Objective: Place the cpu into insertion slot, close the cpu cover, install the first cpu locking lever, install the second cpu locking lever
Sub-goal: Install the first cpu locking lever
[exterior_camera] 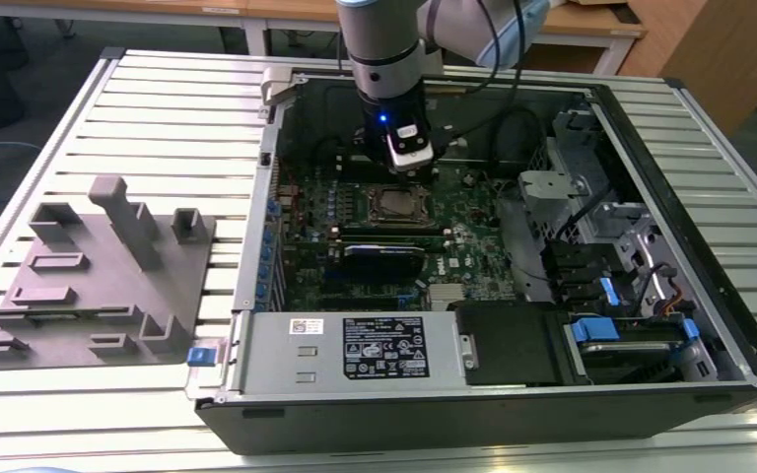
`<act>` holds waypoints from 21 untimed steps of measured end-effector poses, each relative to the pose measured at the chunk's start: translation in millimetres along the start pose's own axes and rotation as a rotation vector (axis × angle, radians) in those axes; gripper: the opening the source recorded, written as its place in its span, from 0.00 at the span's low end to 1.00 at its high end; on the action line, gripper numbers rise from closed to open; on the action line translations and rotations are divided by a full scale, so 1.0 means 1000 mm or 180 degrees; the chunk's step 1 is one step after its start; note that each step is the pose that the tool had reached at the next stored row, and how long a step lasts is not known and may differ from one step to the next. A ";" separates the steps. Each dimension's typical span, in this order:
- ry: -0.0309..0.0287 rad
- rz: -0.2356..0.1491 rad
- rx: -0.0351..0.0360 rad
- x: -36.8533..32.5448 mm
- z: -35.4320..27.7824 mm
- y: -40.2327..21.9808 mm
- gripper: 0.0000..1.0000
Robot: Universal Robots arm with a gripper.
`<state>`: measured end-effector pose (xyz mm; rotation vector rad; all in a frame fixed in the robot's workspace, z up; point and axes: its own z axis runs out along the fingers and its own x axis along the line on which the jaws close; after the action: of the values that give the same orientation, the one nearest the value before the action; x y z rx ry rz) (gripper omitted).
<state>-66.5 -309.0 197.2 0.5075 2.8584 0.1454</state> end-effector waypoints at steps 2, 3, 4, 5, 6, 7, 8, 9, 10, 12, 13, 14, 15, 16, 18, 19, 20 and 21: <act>-0.0002 -0.0001 0.0002 0.0002 0.0000 0.0001 0.11; -0.0002 -0.0001 0.0002 0.0001 -0.0001 0.0001 0.11; -0.0001 -0.0001 0.0003 0.0001 -0.0005 0.0002 0.11; -0.0002 0.0000 0.0002 -0.0001 -0.0013 0.0004 0.11; -0.0002 0.0000 0.0001 -0.0004 -0.0027 0.0006 0.11; -0.0002 0.0000 0.0001 -0.0007 -0.0042 0.0008 0.11; -0.0002 0.0000 0.0001 -0.0011 -0.0057 0.0010 0.11; -0.0002 0.0000 0.0001 -0.0013 -0.0071 0.0012 0.11; -0.0002 0.0000 0.0001 -0.0015 -0.0080 0.0014 0.11; -0.0002 0.0000 0.0001 -0.0017 -0.0087 0.0016 0.11; -0.0002 0.0001 0.0001 -0.0017 -0.0088 0.0017 0.11; -0.0002 0.0001 0.0001 -0.0017 -0.0089 0.0017 0.11; -0.0002 0.0002 0.0002 -0.0015 -0.0090 0.0019 0.11; -0.0002 0.0002 0.0002 -0.0014 -0.0090 0.0022 0.11; -0.0002 0.0002 0.0002 -0.0012 -0.0089 0.0030 0.11; -0.0002 0.0003 0.0002 -0.0010 -0.0089 0.0035 0.11; -0.0002 0.0003 0.0002 -0.0008 -0.0089 0.0039 0.11; -0.0002 0.0003 0.0002 -0.0007 -0.0088 0.0042 0.11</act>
<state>-66.7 -305.8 206.5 0.5091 2.8576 0.1446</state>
